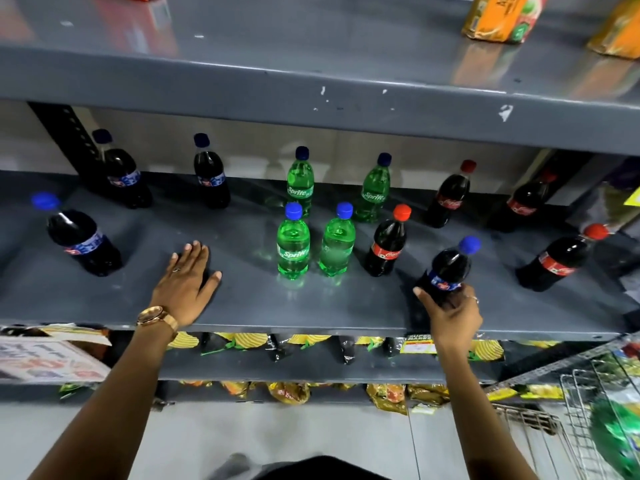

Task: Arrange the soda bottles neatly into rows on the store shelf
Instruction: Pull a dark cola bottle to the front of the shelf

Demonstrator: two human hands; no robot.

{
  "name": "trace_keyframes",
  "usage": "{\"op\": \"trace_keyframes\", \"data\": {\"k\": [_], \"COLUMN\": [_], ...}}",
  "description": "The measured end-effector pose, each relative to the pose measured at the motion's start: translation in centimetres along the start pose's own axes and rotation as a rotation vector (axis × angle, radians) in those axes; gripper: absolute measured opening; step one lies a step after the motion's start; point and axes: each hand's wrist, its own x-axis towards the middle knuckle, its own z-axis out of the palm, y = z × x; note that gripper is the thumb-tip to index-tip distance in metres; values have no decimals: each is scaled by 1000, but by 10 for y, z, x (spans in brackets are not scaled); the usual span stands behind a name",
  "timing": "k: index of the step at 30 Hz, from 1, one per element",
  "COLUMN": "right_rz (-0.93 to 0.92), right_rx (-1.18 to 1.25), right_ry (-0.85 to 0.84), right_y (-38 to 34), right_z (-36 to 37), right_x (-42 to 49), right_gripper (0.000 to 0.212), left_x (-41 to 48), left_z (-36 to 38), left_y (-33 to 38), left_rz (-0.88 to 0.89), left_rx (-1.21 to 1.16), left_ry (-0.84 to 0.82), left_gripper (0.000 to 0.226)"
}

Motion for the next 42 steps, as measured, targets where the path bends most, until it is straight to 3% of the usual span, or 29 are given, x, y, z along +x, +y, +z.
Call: {"op": "trace_keyframes", "data": {"k": [6, 13, 18, 24, 42], "right_rz": [-86, -209, -246, -253, -304], "right_rx": [94, 92, 119, 101, 74], "right_ry": [-308, -529, -512, -439, -440], "right_y": [-25, -81, -114, -128, -122], "right_z": [58, 166, 233, 283, 287], "right_x": [-91, -161, -174, -178, -177], "right_gripper": [49, 49, 56, 58, 63], "left_x": [-1, 1, 0, 0, 0], "left_z": [-4, -12, -16, -11, -12], "left_y": [-8, -40, -52, -58, -59], "left_rz": [74, 169, 126, 125, 145], "left_rx": [-27, -5, -40, -4, 14], "left_ry": [-45, -27, 91, 100, 75], "left_gripper": [68, 63, 57, 61, 59]}}
